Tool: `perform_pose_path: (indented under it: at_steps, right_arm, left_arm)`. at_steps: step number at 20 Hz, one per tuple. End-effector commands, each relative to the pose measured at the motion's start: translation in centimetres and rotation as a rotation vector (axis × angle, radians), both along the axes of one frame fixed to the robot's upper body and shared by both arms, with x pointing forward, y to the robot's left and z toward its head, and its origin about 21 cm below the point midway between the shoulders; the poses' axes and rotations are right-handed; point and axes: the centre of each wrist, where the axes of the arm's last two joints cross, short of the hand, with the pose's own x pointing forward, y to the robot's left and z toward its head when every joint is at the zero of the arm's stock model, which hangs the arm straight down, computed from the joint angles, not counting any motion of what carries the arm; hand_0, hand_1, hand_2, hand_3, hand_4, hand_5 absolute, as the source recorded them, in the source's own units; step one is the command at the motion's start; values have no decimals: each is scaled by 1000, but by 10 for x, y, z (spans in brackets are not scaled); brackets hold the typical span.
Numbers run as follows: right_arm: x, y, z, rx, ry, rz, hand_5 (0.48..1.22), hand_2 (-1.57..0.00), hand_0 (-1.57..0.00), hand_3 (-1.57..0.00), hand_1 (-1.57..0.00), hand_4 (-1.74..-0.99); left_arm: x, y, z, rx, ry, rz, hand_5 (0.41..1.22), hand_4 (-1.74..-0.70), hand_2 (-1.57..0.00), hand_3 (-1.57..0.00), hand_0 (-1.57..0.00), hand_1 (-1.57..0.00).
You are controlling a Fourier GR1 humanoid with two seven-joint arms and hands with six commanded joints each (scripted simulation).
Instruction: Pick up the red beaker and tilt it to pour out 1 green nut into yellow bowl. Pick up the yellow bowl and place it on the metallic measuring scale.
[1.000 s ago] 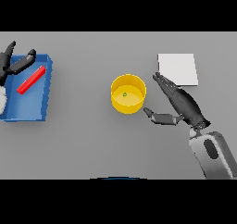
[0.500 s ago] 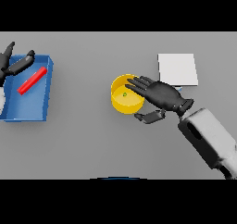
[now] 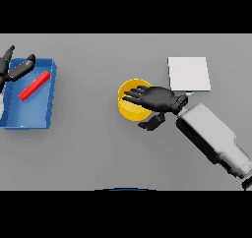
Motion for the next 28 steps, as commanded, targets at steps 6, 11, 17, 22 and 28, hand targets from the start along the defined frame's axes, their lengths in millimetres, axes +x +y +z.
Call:
perform_pose_path:
  at_steps: [6, 11, 17, 22, 28]
  right_arm:
    - [7, 7, -10, -89, 36, 18, 684, 1, 1, -8, 1, -1186]
    - [11, 11, -14, -108, 45, -7, 809, -88, -48, -130, -60, -1261]
    - [11, 9, -12, -81, 61, 54, 1113, -1071, -1114, -882, -1094, -1578]
    - [10, 8, -7, -100, 88, 38, 1186, -1323, -1421, -1130, -1415, -1688]
    - [12, 6, 16, -81, 72, 24, 1212, -1440, -1532, -1173, -1530, -1727]
  left_arm:
    - [0, 3, 2, 9, 1, -3, 704, -797, 1, 1, 1, 1]
    - [2, 4, 1, 18, 4, -4, 712, -791, 1, 1, 1, 1]
    - [2, 5, -1, 15, 11, 3, 707, -787, 1, 1, 1, 1]
    - [3, 6, -1, 24, 5, -15, 710, -782, 1, 1, 1, 1]
    - [2, 7, 2, 31, 3, -9, 706, -775, 1, 1, 1, 1]
